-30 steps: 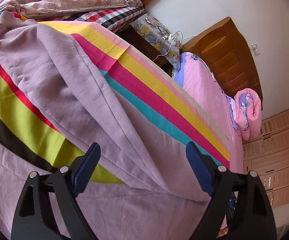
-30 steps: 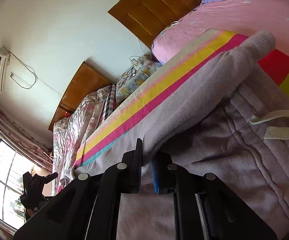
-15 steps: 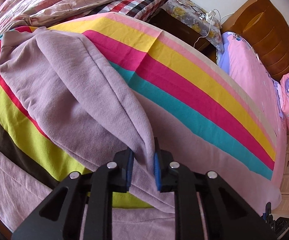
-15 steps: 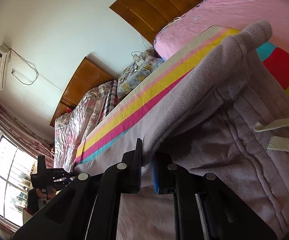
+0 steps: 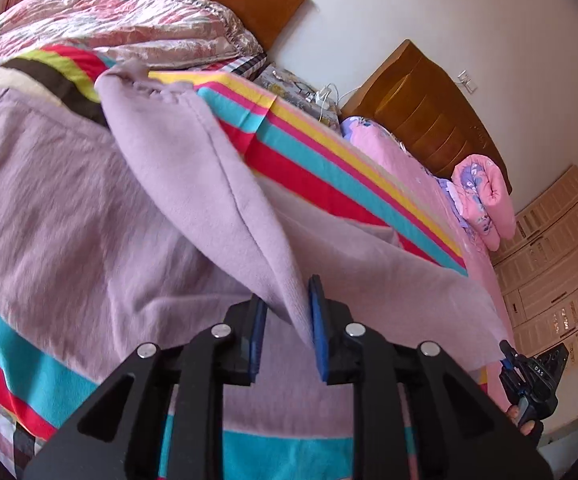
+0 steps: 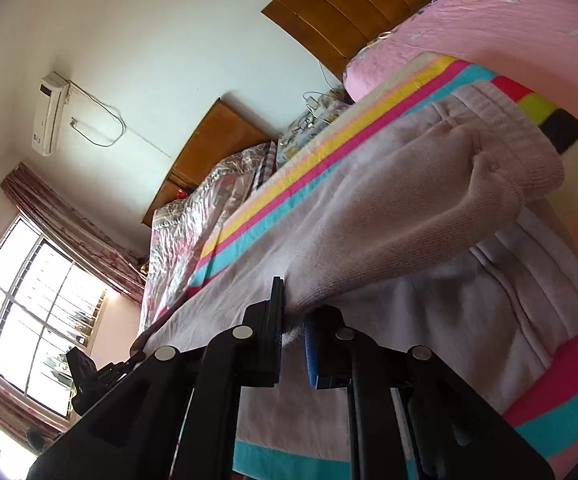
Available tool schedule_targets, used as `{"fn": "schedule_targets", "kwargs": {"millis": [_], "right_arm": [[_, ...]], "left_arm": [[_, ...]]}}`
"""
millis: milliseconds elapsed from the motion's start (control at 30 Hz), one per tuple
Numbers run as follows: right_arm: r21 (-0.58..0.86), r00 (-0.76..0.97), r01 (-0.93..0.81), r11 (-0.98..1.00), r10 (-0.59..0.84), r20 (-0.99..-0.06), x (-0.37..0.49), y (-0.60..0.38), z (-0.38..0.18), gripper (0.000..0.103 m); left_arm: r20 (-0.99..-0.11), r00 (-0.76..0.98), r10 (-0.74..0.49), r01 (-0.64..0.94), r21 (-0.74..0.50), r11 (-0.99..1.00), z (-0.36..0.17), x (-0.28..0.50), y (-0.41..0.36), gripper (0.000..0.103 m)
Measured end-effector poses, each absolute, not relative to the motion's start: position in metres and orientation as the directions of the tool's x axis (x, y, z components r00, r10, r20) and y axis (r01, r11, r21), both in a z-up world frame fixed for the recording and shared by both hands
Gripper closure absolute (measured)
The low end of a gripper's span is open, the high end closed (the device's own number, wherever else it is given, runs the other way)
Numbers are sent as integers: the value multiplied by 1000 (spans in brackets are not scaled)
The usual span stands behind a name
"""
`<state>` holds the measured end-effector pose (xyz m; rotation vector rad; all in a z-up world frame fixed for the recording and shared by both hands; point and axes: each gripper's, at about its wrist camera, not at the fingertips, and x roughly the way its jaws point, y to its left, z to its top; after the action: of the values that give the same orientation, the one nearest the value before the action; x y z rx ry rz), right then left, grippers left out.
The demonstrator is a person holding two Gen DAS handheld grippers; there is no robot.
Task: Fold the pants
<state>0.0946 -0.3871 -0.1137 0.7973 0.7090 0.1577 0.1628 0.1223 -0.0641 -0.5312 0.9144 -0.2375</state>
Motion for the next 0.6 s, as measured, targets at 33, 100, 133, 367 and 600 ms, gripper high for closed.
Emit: {"fn": "schedule_targets", "kwargs": {"millis": [33,100,133,367,600], "right_arm": [[700,739,163,695,384,-553,90,-385,-132,91],[703,715,227,674,375,-590,86,-383,-159,88],[713,728,228,663,371,-577,84,-384,-164,88],[722,810,235,650,279,-516,62,-405,-145,34],[694,803,330,640,197,-563,64,-433,-157,62]], "left_arm": [[-713,565,-414,-60,-536,842,-86,158,126,79],[-723,550,-417,-92,-549,831,-113,156,134,79],[-702,568,-430,-81,-567,820,-114,157,137,72],[-683,602,-414,-52,-552,833,-88,176,135,29],[-769,552,-322,-105,-447,888,-105,186,121,56]]}}
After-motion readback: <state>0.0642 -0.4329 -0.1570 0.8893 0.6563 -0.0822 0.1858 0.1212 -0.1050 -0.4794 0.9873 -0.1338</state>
